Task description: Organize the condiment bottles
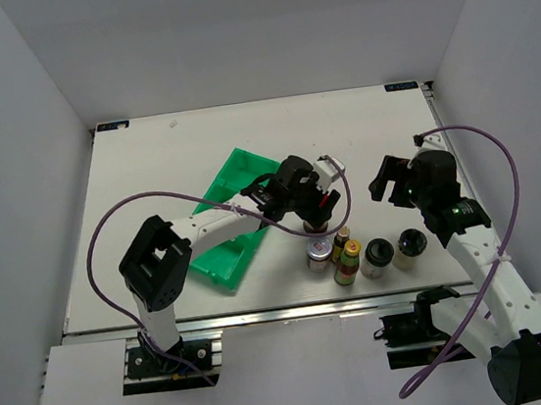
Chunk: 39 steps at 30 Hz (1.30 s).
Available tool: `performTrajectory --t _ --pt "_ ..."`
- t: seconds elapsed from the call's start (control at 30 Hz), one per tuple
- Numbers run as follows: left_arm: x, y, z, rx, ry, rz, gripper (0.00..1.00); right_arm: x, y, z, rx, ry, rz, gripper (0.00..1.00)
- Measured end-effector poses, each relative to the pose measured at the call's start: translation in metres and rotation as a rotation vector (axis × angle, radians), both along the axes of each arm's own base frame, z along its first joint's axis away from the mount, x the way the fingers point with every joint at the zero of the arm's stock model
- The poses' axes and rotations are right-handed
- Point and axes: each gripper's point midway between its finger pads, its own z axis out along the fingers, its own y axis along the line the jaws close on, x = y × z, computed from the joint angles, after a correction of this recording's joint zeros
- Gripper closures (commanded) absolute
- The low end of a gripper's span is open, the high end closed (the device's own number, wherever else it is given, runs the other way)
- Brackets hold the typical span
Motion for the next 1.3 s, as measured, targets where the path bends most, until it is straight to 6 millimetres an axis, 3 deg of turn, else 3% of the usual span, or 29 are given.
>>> performTrajectory --t 0.2,0.4,0.57,0.77,0.87,1.07,1.3 --pt "0.016 0.013 0.005 0.054 -0.041 0.097 0.56 0.0 0.0 0.002 0.0 -0.01 0.001 0.11" --pt "0.059 0.037 0.034 0.042 -0.074 0.245 0.58 0.0 0.001 0.004 0.007 -0.019 0.008 0.11" --pt "0.114 0.086 0.053 -0.019 -0.083 0.423 0.57 0.0 0.003 -0.001 0.011 -0.009 0.017 0.11" --pt "0.158 0.148 0.057 -0.03 -0.091 0.591 0.57 0.002 0.004 -0.006 0.009 0.005 0.018 0.11" --pt "0.169 0.164 0.06 -0.043 -0.095 0.63 0.56 0.002 0.004 -0.006 0.01 0.004 0.019 0.11" --pt "0.175 0.171 0.059 -0.056 -0.094 0.654 0.52 0.003 0.006 -0.006 0.007 0.0 0.036 0.11" --pt "0.181 0.178 0.034 -0.028 -0.069 0.703 0.5 0.001 0.011 -0.006 -0.002 -0.005 0.09 0.11"
